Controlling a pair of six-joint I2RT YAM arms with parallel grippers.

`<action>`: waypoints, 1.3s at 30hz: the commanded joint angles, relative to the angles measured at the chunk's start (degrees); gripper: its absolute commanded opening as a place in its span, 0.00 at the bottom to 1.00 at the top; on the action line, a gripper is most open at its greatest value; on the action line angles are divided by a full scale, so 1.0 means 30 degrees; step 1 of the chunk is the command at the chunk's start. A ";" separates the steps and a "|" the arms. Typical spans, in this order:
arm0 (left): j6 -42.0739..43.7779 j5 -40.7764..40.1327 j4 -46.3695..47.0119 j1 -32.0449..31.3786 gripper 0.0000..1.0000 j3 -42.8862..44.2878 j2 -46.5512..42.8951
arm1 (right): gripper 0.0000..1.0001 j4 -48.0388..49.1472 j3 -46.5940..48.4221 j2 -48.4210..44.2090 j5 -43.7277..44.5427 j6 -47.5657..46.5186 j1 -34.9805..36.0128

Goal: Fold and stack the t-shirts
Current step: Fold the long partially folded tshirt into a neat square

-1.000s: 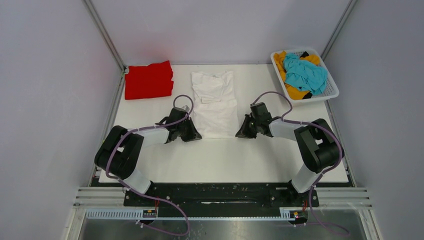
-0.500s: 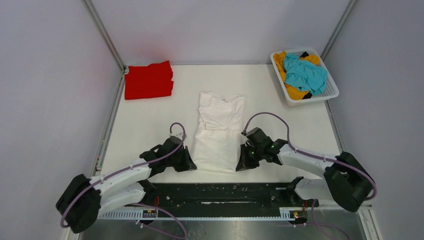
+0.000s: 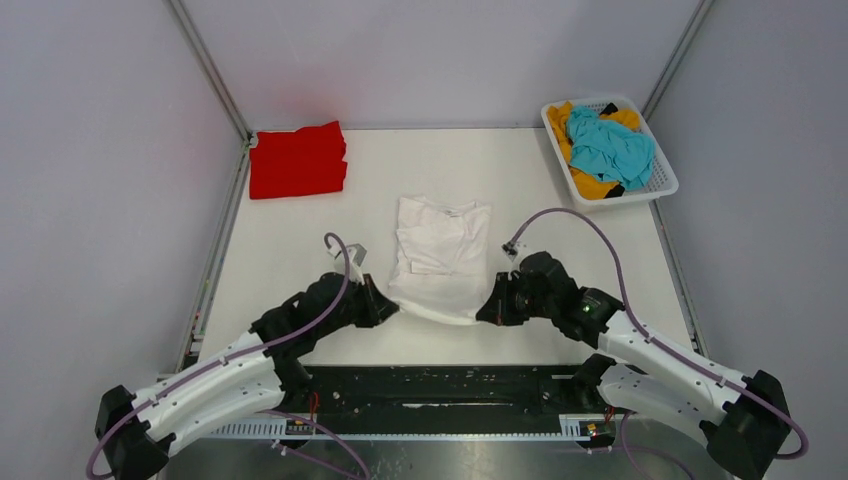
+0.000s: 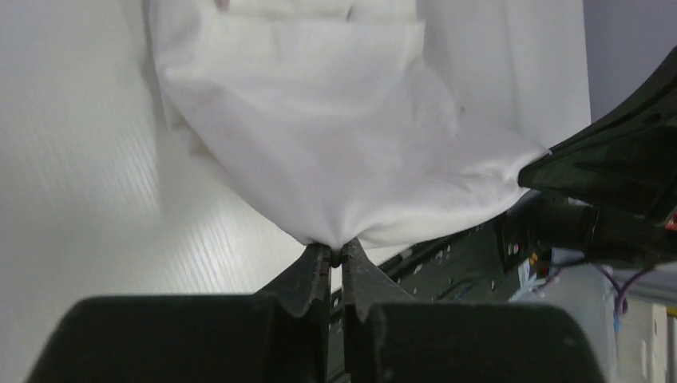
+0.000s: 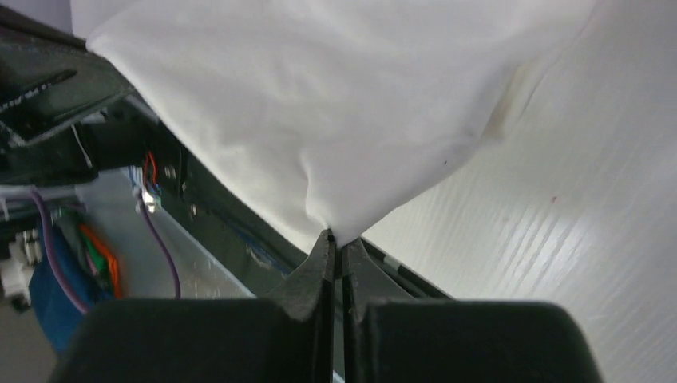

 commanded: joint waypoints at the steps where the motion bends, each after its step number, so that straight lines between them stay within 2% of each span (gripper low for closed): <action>1: 0.2573 -0.5293 0.1872 0.0045 0.00 0.3892 0.1980 | 0.00 0.1067 0.2482 0.0183 0.3334 -0.0812 -0.0889; 3: 0.3433 -0.6333 0.1626 0.0216 0.00 0.5115 0.3086 | 0.00 0.1638 0.2885 0.0651 0.2724 -0.0888 -0.1815; 5: 0.4068 -0.6287 0.1922 0.0767 0.00 0.5992 0.4132 | 0.00 0.1873 0.3300 0.1037 0.1961 -0.0909 -0.2795; 10: 0.4808 -0.3338 0.4118 0.3374 0.00 0.7237 0.6801 | 0.00 0.2848 0.4229 0.2475 0.0908 -0.0962 -0.4765; 18: 0.5576 -0.0986 0.6060 0.6352 0.00 0.9988 1.1209 | 0.00 0.3862 0.6502 0.6039 -0.1255 -0.0796 -0.7181; 24: 0.5308 0.1044 0.7179 0.8130 0.00 1.2495 1.5675 | 0.00 0.5082 0.8013 0.9192 -0.2414 -0.0648 -0.8574; 32: 0.5596 0.1648 0.6867 0.8977 0.00 1.6336 2.0749 | 0.00 0.7203 1.0293 1.4133 -0.4327 0.0366 -1.0316; 39: 0.5724 0.1481 0.5390 0.9270 0.00 1.9823 2.4545 | 0.00 0.7839 1.2324 1.8000 -0.3826 0.0750 -1.1042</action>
